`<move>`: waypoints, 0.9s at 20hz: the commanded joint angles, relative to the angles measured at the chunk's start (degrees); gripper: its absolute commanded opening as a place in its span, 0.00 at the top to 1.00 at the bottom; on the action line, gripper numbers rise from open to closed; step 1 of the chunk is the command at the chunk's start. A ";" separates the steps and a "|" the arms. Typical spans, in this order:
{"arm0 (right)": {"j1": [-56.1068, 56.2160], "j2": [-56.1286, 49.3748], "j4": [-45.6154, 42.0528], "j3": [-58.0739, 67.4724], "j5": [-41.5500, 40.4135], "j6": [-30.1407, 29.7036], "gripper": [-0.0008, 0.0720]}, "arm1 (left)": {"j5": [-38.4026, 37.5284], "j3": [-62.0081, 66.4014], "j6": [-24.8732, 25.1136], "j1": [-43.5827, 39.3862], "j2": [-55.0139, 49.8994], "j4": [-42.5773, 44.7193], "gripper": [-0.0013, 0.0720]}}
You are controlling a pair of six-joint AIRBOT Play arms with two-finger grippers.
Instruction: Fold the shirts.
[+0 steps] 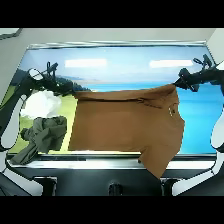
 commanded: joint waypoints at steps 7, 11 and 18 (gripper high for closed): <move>-0.96 3.13 -19.98 -8.26 24.52 0.94 0.94 | -28.50 -2.64 2.75 4.02 -1.84 2.29 0.95; 0.46 3.13 -16.96 -16.39 21.35 0.50 0.94 | -28.83 -10.67 2.97 2.97 -1.95 2.29 0.95; 1.86 3.43 -17.46 -18.69 19.23 1.16 0.91 | -27.78 -13.07 3.45 3.17 -1.90 2.29 0.80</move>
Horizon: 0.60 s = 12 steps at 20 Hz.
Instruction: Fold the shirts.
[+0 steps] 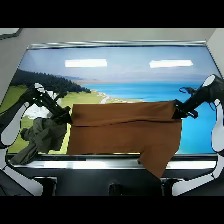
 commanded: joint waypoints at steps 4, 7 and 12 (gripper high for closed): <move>-0.02 5.73 -5.49 -0.85 1.22 -1.49 0.44 | -1.07 -0.76 0.13 1.62 2.60 0.00 0.36; -2.14 9.97 -5.44 -1.05 3.30 -1.16 0.37 | -0.44 -4.02 0.15 2.12 8.41 0.00 0.36; -6.25 16.63 -6.36 -6.84 3.61 -1.20 0.37 | 12.24 -30.88 2.58 0.52 23.06 -0.94 0.36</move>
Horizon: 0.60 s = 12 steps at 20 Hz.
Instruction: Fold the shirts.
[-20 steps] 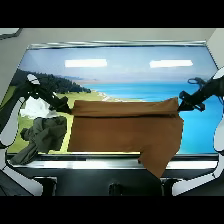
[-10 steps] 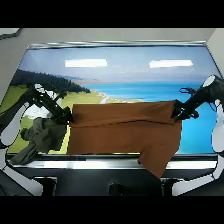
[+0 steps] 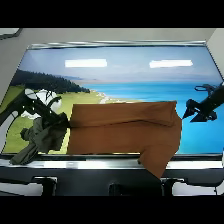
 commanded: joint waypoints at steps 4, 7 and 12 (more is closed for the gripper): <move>-1.92 7.72 -1.03 -7.72 -0.37 -0.04 0.37 | 14.25 -26.43 3.91 -0.13 13.09 -1.27 0.36; -1.92 9.38 -1.42 -9.46 -0.35 -0.04 0.37 | 14.95 -29.53 4.96 -0.02 13.31 -0.96 0.36; -1.92 10.45 -1.73 -9.86 -0.20 -0.24 0.37 | 14.86 -29.77 5.66 -0.02 13.33 1.20 0.36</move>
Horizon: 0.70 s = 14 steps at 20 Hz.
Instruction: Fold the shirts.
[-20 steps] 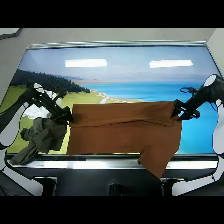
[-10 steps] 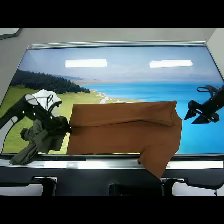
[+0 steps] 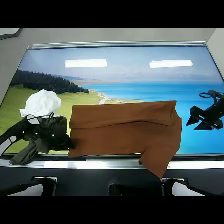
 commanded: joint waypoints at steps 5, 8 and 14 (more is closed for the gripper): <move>-0.04 0.79 -0.59 -0.55 -0.17 -0.11 0.38 | 1.05 -1.18 0.66 2.29 2.40 4.35 0.36; -0.04 0.79 -0.59 -0.55 -0.42 -0.11 0.38 | -0.09 -1.18 1.09 3.87 4.81 4.26 0.36; -0.04 0.79 -0.57 -0.57 -0.55 -0.13 0.39 | -4.44 -1.18 4.85 6.71 5.95 -3.08 0.36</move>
